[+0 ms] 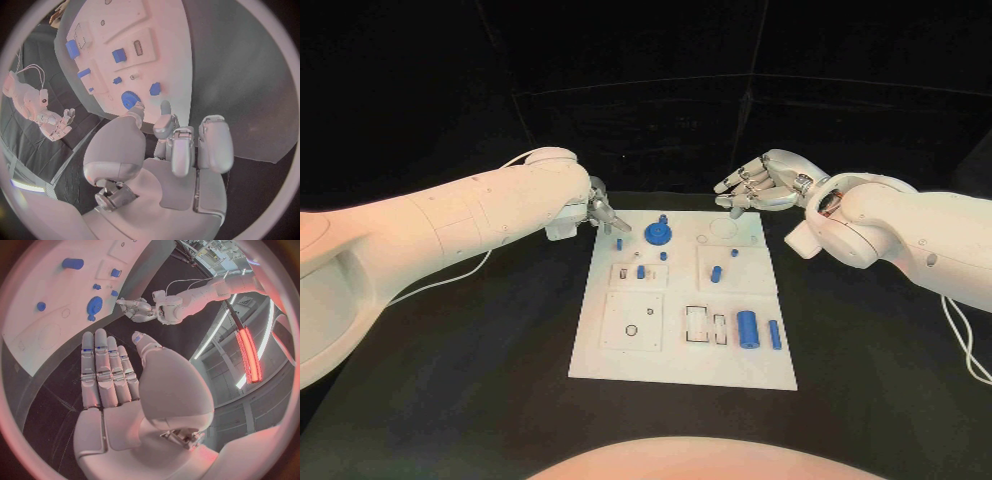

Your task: Assemble the parts on the task board

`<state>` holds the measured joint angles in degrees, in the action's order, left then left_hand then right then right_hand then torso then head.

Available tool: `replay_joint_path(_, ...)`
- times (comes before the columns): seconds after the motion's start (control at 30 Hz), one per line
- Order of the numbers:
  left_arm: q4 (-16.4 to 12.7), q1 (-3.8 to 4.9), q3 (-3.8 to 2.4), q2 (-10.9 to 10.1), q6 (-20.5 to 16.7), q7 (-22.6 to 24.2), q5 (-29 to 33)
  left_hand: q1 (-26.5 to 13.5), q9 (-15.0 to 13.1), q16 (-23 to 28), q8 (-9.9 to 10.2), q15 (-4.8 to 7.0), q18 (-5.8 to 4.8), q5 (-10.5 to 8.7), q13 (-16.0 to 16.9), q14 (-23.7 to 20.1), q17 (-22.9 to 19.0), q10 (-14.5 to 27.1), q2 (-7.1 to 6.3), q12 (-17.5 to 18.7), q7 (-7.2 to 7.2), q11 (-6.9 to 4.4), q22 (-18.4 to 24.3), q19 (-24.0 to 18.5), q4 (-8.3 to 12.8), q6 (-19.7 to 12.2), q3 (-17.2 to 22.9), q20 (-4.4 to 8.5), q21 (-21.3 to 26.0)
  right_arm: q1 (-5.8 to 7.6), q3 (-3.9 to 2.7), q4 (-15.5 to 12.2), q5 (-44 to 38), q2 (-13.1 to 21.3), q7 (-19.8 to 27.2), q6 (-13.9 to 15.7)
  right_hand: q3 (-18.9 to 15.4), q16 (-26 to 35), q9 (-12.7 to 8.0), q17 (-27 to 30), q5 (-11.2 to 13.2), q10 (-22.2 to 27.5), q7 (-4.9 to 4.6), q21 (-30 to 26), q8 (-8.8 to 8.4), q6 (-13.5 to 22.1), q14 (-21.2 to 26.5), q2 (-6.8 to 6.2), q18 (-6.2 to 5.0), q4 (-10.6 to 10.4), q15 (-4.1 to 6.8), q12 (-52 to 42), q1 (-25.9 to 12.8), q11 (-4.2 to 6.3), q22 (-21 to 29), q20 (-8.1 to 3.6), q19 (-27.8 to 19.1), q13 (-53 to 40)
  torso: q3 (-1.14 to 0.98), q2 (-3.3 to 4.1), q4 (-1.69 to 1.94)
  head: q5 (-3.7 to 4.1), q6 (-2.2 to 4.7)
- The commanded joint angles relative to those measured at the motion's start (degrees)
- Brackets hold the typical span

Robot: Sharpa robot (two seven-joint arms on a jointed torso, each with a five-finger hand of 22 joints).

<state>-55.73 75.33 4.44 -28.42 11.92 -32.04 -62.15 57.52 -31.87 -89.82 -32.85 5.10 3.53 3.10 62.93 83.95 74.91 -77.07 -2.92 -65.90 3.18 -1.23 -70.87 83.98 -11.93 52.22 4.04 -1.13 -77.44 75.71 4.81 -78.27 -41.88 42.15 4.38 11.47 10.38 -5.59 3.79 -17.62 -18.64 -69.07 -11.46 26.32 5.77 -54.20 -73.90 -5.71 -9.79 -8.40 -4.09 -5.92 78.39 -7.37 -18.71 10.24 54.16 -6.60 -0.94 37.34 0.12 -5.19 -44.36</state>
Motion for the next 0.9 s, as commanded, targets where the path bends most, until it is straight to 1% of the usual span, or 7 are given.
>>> replay_joint_path(0.03, 0.7, -0.09, 0.06, 0.7, 1.7, 1.6, -0.5, 0.5, 0.1, -0.2, 0.4, -0.38, 0.48, -0.18, -0.1, 6.0, 15.1, 0.3, 0.11, 0.0, -0.14, 0.09, 0.0, 0.2, 0.1, 0.4, -0.4, -0.28, 0.2, 0.11, -0.03, 0.0, -0.1, -0.1, 0.6, -0.3, -0.1, 0.4, 0.0, 0.0, -0.1, 0.3, -0.13, -0.3, -0.20, 0.2, 0.5, 0.13, -0.46, 0.0, -0.15, 0.1, -0.2, 0.02, 0.1, 0.29, -0.2, 0.1, 0.03, 0.05, 0.06, 0.06, -0.15)
replay_joint_path(0.23, 1.8, -0.39, 0.68, 1.8, 2.6, 1.8, -0.5, 0.9, 0.2, -0.2, 0.4, -0.40, 0.48, -0.17, -0.1, 6.0, 15.1, 0.4, 0.52, 0.0, -0.11, 0.12, 0.0, 0.2, 0.0, 0.4, -0.8, -0.30, 0.3, 0.10, -0.03, 0.0, -0.1, -0.3, 0.7, -0.4, -0.1, 0.4, 0.0, 0.0, -0.1, 0.3, -0.13, -0.3, -0.20, 0.2, 0.5, 0.13, -0.46, 0.0, -0.15, 0.1, -0.2, 0.02, 0.1, 0.29, -0.2, 0.1, -0.03, -0.01, 0.05, 0.02, -0.41)
replay_joint_path(0.33, 2.1, -0.51, 0.86, 2.1, 3.2, 1.6, -0.5, 1.0, 0.3, -0.2, 0.5, -0.41, 0.47, -0.17, 0.0, 6.0, 15.1, 0.3, 0.65, -0.1, -0.10, 0.12, 0.0, 0.2, 0.0, 0.4, -0.9, -0.30, 0.3, 0.10, -0.03, 0.0, -0.1, -0.3, 0.7, -0.4, -0.1, 0.4, 0.0, 0.0, -0.1, 0.3, -0.13, -0.3, -0.20, 0.2, 0.5, 0.13, -0.46, 0.0, -0.15, 0.1, -0.2, 0.02, 0.1, 0.29, -0.2, 0.1, -0.02, 0.02, 0.02, 0.06, -0.47)
replay_joint_path(0.47, 2.4, -0.58, 0.95, 2.2, 3.5, 1.3, -0.5, 1.5, 0.4, -0.2, 0.6, -0.43, 0.49, -0.17, -0.2, 6.0, 15.1, 0.5, 0.94, 0.1, -0.07, 0.15, 0.1, 0.2, 0.0, 0.3, -1.1, -0.32, 0.4, 0.10, -0.03, -0.1, -0.1, -0.3, 0.8, -0.4, -0.1, 0.4, 0.0, 0.0, -0.2, 0.3, -0.12, -0.4, -0.19, 0.2, 0.5, 0.18, -0.47, 0.0, -0.14, 0.0, -0.1, 0.02, 0.1, 0.30, -0.2, 0.1, -0.02, -0.02, 0.11, 0.11, -0.54)
replay_joint_path(0.83, 3.1, -0.62, 1.00, 2.7, 4.1, 1.1, -0.5, 3.3, 0.6, -0.2, 0.6, -0.47, 0.47, -0.16, -0.3, 6.0, 15.1, 0.6, 1.93, -0.1, -0.04, 0.18, -0.1, 0.2, 0.5, 0.5, -1.8, -0.37, 0.3, 0.10, -0.03, 0.0, -0.1, -0.3, 0.9, -0.3, -0.1, 0.4, 0.0, 0.0, -0.2, 0.3, -0.12, -0.4, -0.19, 0.2, 0.5, 0.18, -0.47, 0.0, -0.14, 0.0, -0.1, 0.02, 0.1, 0.30, -0.2, 0.1, -0.02, -0.06, 0.06, 0.13, -0.65)
replay_joint_path(0.9, 3.3, -0.63, 1.01, 2.8, 4.3, 1.1, -0.5, 3.8, 0.7, -0.2, 0.6, -0.47, 0.47, -0.15, -0.3, 6.0, 15.1, 0.6, 2.24, -0.1, -0.04, 0.19, -0.1, 0.2, 0.8, 0.5, -1.9, -0.38, 0.3, 0.10, -0.03, 0.0, -0.1, -0.3, 0.9, -0.3, -0.1, 0.4, 0.0, 0.0, -0.2, 0.3, -0.12, -0.4, -0.19, 0.2, 0.5, 0.18, -0.47, 0.0, -0.14, 0.0, -0.1, 0.02, 0.1, 0.30, -0.2, 0.1, -0.01, -0.07, 0.11, 0.15, -0.66)
